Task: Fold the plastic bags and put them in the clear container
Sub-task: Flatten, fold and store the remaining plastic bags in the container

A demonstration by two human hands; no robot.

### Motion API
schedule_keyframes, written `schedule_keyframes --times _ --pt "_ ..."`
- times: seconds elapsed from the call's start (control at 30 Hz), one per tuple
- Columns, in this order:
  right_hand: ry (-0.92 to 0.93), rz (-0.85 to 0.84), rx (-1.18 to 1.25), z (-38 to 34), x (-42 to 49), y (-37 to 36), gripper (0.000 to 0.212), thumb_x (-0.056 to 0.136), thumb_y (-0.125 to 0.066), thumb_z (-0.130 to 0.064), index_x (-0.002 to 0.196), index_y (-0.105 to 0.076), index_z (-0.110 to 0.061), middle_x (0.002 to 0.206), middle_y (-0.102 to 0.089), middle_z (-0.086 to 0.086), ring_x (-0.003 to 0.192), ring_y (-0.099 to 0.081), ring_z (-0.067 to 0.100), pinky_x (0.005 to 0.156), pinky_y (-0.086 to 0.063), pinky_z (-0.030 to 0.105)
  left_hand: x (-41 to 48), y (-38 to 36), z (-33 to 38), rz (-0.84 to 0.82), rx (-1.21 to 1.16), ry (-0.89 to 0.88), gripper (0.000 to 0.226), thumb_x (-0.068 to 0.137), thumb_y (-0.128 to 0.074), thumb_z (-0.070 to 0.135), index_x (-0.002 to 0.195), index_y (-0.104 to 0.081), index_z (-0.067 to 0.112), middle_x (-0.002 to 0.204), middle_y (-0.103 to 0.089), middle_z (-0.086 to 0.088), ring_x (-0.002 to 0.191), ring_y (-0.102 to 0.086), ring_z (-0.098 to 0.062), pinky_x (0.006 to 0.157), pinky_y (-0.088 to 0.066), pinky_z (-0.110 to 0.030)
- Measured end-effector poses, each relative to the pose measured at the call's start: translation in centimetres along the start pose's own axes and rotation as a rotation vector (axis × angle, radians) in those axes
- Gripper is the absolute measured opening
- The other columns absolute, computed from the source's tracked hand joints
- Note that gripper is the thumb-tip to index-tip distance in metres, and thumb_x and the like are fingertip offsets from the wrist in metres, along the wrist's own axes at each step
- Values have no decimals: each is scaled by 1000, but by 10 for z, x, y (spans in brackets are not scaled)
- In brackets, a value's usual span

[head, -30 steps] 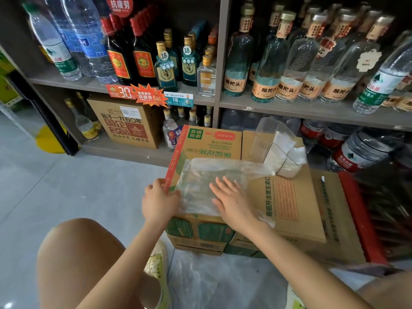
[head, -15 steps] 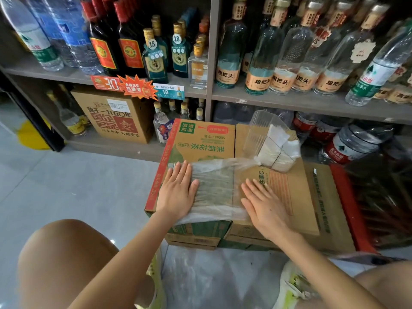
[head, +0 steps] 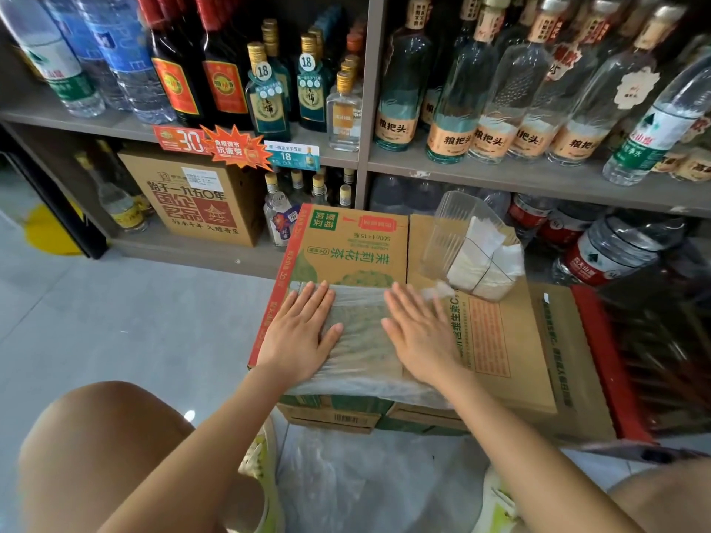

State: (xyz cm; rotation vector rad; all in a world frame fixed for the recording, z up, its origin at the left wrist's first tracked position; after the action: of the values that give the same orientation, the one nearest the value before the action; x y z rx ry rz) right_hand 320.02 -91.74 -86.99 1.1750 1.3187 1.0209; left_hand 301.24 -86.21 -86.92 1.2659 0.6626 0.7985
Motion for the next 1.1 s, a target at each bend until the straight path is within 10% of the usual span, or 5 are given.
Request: schedule_keyframes --times 0.17,0.33,0.7,0.97,1.1 --pt "-26 142 82 25 -21 20 72 85 20 -59 146 -2 -29 155 2 -8 146 4 13 119 6 37 3 -2 -3 -20 -5 -9 87 80 14 66 153 3 20 153 14 7 142 19 -10 112 20 -24" --pt "335 397 312 0 -51 37 58 92 -36 -63 125 -62 -23 136 -55 -3 130 -45 14 111 -25 39 3 13 -14 46 -472 35 77 83 -24 70 148 -31 30 155 -7 15 144 5 -6 113 4 -24" --pt "477 416 234 -20 -70 19 28 92 -50 -36 87 -75 -24 93 -72 -12 87 -63 6 96 -34 33 -59 38 -23 55 -698 -100 75 77 -41 82 98 -76 19 106 -70 11 103 -58 4 89 -40 -9" --pt "71 -97 611 -11 -61 46 33 99 -47 -31 92 -71 -10 79 -70 -2 68 -61 16 70 -40 23 -75 37 -29 -142 -779 44 72 52 -59 88 112 -56 49 115 -62 28 109 -57 4 96 -45 -20" --pt "16 -246 771 0 -50 58 72 85 -41 -63 113 -64 -2 114 -65 21 105 -63 30 98 -46 33 -58 33 -37 -15 -818 238 50 78 -53 67 110 -67 31 102 -70 7 98 -65 -15 90 -53 -44"
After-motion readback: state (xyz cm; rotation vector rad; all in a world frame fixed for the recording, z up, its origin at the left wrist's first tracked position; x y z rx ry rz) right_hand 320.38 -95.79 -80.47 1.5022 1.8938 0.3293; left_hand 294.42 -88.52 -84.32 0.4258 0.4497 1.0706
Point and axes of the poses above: each hand's wrist, its own x-axis towards the middle knuckle, its own y-axis out of the back of the hand, z = x × y, the point moved 4 cm from there along x, towards the middle knuckle
